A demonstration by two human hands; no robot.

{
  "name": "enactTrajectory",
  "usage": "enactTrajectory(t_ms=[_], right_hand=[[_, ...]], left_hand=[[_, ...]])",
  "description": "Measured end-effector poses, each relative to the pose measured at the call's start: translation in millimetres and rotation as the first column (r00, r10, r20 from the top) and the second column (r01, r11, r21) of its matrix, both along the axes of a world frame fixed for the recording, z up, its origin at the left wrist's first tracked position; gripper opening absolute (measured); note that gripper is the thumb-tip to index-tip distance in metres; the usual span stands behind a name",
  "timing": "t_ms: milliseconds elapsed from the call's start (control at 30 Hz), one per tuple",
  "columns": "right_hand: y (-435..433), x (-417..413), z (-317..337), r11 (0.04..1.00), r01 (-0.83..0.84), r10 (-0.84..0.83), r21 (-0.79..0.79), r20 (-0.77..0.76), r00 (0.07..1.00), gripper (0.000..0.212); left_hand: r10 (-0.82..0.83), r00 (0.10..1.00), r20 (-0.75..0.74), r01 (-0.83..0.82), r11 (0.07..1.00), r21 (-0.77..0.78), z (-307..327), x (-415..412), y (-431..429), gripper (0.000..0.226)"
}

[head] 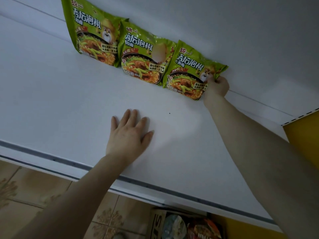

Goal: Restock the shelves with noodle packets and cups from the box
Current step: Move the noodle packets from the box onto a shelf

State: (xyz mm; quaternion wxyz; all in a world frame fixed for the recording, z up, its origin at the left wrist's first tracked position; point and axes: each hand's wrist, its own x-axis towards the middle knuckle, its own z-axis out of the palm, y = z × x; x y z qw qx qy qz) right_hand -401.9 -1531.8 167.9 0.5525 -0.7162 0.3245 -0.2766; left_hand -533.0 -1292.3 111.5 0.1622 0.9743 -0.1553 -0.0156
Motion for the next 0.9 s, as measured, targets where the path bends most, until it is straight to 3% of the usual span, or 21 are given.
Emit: enactTrajectory(t_ms=[300, 400, 533, 600, 767, 900], right_hand=[[4.4, -3.7, 0.4, 0.997, -0.056, 0.058, 0.054, -0.052, 0.997, 0.03], [6.2, -9.9, -1.1, 0.997, -0.063, 0.055, -0.052, -0.139, 0.989, 0.039], [10.9, -29.5, 0.2, 0.974, -0.095, 0.027, -0.204, -0.311, 0.95, 0.035], [13.8, -39.7, 0.9, 0.942, -0.195, 0.097, -0.273, -0.332, 0.938, 0.02], [40.6, -67.9, 7.6, 0.809, -0.442, 0.296, -0.387, -0.381, 0.876, 0.028], [66.8, -101.7, 7.6, 0.751, -0.5, 0.326, -0.432, -0.416, 0.849, 0.025]], left_hand=[[-0.014, 1.0, 0.014, 0.014, 1.0, 0.008, -2.1, 0.6, 0.3, 0.073], [-0.026, 0.999, 0.038, 0.026, 1.0, 0.002, -3.3, 0.2, 0.9, 0.065], [-0.046, 0.992, 0.122, 0.049, 0.999, -0.023, -0.4, -2.4, -1.0, 0.051], [-0.092, 0.972, 0.215, 0.103, 0.994, -0.039, 1.9, -6.8, -1.3, 0.045], [-0.174, 0.926, 0.334, 0.222, 0.969, -0.111, 13.7, -27.2, 4.4, 0.037], [-0.266, 0.896, 0.356, 0.326, 0.938, -0.12, 21.1, -56.9, 14.7, 0.034]])
